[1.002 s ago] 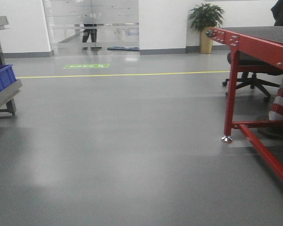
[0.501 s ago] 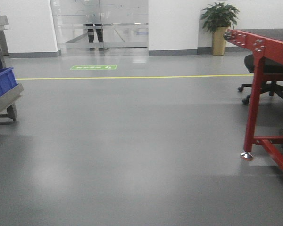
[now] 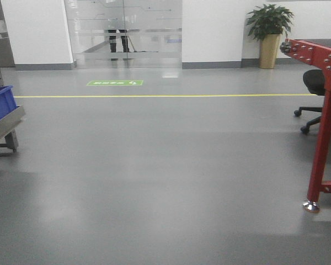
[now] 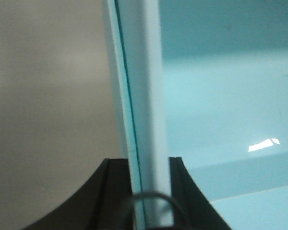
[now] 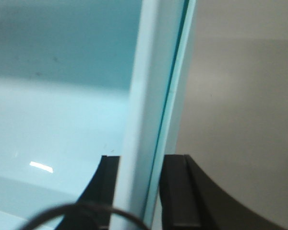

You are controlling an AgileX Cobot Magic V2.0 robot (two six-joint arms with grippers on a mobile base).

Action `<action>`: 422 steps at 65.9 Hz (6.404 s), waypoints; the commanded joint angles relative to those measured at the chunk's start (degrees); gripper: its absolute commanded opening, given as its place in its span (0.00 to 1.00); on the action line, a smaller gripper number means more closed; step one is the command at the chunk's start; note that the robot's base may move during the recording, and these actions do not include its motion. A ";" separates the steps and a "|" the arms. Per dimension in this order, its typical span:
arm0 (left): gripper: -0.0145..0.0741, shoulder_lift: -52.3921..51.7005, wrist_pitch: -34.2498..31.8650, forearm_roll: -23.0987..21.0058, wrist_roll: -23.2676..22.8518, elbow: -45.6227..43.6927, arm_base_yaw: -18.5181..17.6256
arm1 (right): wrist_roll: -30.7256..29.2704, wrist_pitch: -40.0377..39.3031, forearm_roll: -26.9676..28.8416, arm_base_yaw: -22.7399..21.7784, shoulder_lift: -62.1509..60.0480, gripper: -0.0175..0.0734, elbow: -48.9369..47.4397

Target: Move two blue bins to right shelf middle

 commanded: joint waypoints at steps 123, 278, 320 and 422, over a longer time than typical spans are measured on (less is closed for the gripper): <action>0.04 -1.03 -7.90 -2.09 0.77 -0.95 -0.27 | -0.38 -4.08 2.55 0.34 -0.83 0.02 -0.92; 0.04 -1.03 -7.90 -2.09 0.77 -0.95 -0.27 | -0.38 -4.08 2.55 0.34 -0.83 0.02 -0.92; 0.04 -1.03 -7.90 -2.09 0.77 -0.95 -0.27 | -0.38 -4.08 2.55 0.34 -0.83 0.02 -0.92; 0.04 -1.03 -9.55 -2.15 0.77 -0.95 -0.27 | -0.38 -3.49 2.55 0.34 -0.83 0.02 -0.92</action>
